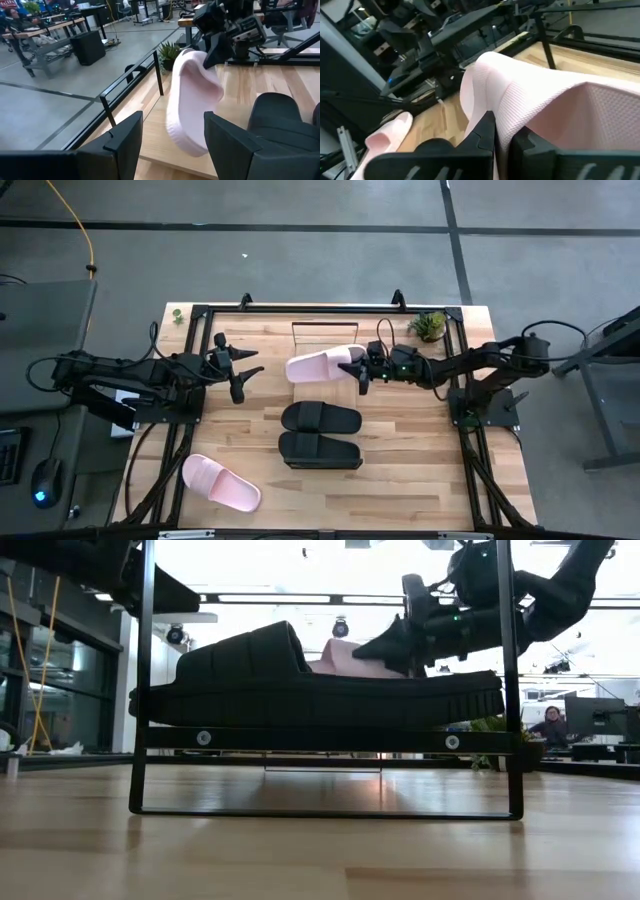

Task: Pick and place slides into the shelf
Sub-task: Put the top pink slipper on the shelf

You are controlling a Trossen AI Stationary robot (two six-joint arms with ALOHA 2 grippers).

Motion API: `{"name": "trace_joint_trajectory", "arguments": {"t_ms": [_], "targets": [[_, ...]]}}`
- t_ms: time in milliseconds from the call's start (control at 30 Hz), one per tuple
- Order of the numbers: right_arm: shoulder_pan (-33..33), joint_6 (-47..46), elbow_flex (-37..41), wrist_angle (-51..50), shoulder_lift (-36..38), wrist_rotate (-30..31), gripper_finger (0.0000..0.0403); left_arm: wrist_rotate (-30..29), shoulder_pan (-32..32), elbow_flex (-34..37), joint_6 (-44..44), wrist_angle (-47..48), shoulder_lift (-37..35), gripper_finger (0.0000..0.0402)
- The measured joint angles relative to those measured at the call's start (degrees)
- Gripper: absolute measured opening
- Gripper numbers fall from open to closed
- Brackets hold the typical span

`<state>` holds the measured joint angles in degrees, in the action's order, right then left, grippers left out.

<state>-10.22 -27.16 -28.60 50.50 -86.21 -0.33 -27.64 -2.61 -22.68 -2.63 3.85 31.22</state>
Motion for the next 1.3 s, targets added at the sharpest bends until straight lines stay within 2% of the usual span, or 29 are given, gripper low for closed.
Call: {"name": "trace_joint_trajectory", "arguments": {"t_ms": [300,867,1300], "targets": [[3.8,-2.5,0.0,0.8,-4.2,3.2,0.0,0.0,0.0,0.0,-0.4,-0.5,0.0,0.0193],[7.5,-5.2,0.0,1.2,-4.2,4.0,0.0,0.0,0.0,0.0,-0.1,-0.8,0.0,0.0193],[11.8,-6.2,0.0,0.0,-4.2,9.9,0.0,0.0,0.0,0.0,0.0,-0.8,0.0,0.0193]]}}
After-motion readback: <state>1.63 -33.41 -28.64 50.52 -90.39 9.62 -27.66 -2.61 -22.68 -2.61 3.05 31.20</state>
